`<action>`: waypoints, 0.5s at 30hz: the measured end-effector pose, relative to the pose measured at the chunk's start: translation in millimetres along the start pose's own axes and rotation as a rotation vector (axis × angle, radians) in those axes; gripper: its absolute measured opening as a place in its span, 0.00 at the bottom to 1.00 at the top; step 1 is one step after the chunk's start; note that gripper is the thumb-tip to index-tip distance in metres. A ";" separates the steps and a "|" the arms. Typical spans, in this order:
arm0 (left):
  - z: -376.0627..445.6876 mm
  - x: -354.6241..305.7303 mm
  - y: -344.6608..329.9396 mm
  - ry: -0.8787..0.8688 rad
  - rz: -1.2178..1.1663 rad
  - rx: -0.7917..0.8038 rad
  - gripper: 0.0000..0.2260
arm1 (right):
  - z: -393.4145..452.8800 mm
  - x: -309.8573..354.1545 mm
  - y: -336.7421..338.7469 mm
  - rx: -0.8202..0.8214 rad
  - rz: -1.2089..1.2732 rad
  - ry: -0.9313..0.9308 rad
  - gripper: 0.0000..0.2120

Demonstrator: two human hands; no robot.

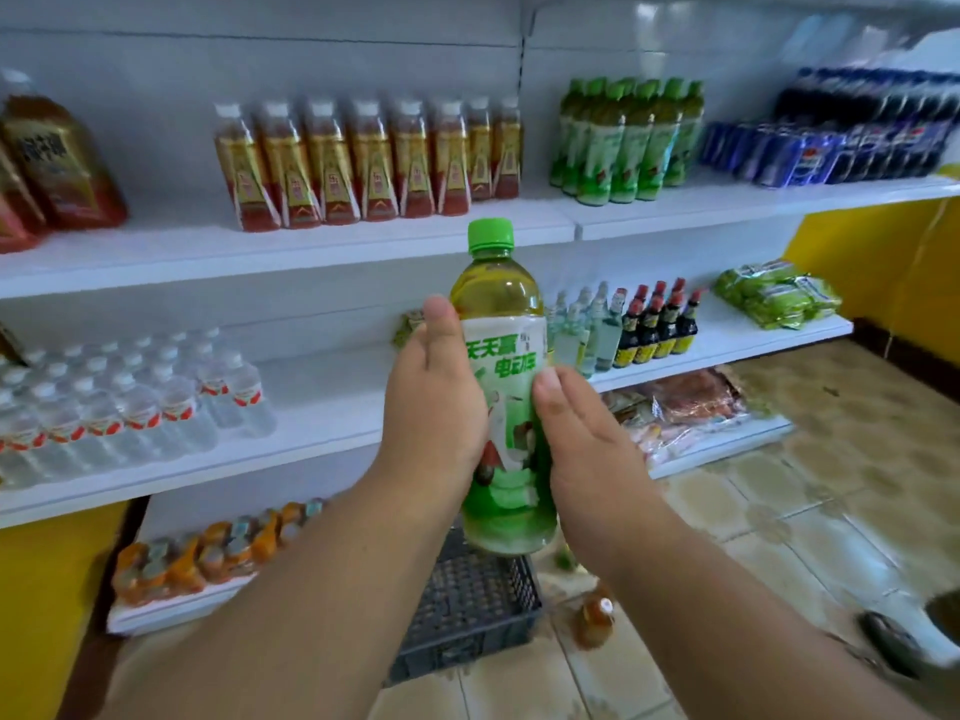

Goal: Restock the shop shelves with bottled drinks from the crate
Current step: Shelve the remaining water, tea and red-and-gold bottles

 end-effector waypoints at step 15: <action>66.2 2.5 -157.8 -0.061 0.053 0.444 0.45 | 73.9 -13.3 102.5 -0.420 -0.101 0.020 0.23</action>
Point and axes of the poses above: each hand's wrist, its own z-axis towards the middle knuckle, its own y-axis out of the back of the hand, x = y × z, the point moved 4 cm from there along z, towards the middle knuckle, and after that the axes turned 7 degrees about -z, right-handed, at the moved point
